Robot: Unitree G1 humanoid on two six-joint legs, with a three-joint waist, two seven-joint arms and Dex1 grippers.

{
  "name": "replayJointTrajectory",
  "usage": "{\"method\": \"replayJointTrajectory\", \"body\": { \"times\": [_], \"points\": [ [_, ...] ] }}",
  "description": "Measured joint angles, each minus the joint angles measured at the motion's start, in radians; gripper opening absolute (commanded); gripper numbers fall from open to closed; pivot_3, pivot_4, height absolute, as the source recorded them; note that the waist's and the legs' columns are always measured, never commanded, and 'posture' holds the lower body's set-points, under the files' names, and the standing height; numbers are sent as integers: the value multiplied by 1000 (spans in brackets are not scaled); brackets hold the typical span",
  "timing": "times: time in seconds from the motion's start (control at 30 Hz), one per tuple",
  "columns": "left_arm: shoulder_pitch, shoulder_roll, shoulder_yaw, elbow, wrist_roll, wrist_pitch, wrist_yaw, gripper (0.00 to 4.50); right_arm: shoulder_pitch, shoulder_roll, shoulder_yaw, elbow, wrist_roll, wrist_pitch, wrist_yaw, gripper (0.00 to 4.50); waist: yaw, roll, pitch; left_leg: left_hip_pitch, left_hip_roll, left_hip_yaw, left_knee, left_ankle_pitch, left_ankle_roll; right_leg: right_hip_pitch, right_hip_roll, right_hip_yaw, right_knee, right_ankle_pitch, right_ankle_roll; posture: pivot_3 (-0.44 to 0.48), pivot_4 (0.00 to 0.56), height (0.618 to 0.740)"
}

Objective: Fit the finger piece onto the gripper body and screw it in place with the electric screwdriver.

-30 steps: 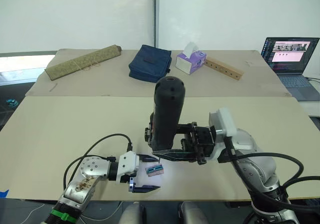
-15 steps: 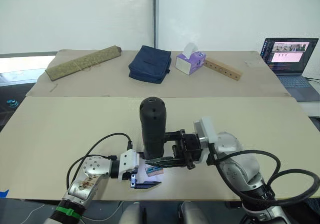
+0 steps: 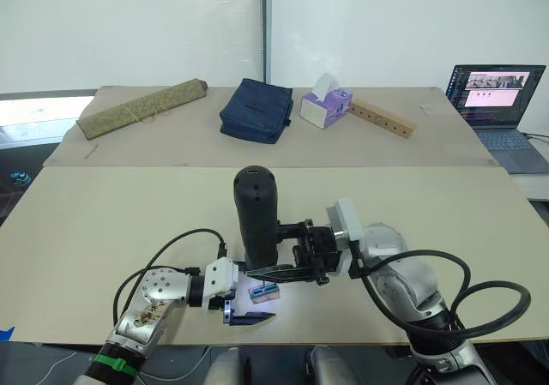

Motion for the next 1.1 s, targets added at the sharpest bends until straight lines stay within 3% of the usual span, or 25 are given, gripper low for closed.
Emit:
{"method": "replayJointTrajectory", "body": {
  "times": [1.1],
  "points": [
    [-11, 4, -7, -10, 2, 39, 7, 4456, 0, 10, 12, 45, -39, -2, 18, 1931, 2, 0, 0, 0, 0, 0, 0, 0, 0, 0, 0, 0, 0, 0, 0, 0, 150, 740]
  ]
}}
